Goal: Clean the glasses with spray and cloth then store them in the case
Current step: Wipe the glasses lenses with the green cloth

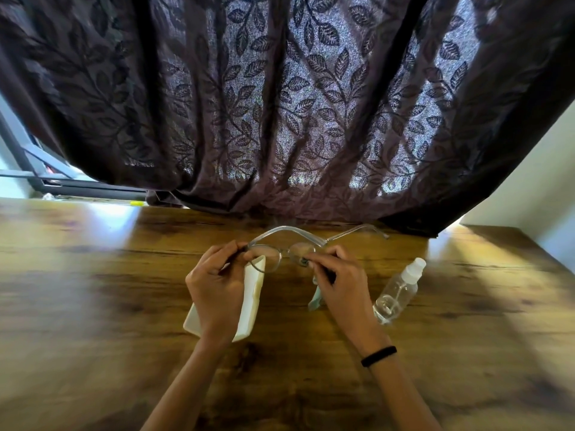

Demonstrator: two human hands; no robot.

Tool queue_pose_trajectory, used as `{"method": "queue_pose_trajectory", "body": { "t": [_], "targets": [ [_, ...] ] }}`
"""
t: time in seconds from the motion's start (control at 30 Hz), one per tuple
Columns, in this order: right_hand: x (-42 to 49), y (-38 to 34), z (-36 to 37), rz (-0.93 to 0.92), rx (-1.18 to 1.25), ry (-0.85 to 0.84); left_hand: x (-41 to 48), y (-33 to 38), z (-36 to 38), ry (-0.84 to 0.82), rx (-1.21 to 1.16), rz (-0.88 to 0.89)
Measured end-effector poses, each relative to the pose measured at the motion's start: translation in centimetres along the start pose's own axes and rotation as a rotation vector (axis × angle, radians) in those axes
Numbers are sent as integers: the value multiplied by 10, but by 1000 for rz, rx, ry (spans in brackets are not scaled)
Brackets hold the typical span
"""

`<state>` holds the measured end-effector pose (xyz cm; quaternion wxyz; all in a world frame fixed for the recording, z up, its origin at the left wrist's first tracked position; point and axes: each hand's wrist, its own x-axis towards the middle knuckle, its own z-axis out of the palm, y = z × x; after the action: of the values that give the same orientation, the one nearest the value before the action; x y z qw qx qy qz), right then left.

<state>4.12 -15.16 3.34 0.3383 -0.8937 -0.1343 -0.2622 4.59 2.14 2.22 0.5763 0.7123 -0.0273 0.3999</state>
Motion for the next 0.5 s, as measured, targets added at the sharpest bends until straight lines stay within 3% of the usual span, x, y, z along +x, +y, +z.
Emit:
{"method": "queue_pose_trajectory", "body": {
  "t": [0.17,0.33,0.5],
  "targets": [
    [-10,2,2,-25,78,-20,3,-3,-3,5,5,-15],
    [-19,20,-4,153,-91,0,3,-2,-1,-17,-11,-38],
    [-20,29,-11,234,-178,-111,2,-6,0,-36,-144,-147]
  ]
}}
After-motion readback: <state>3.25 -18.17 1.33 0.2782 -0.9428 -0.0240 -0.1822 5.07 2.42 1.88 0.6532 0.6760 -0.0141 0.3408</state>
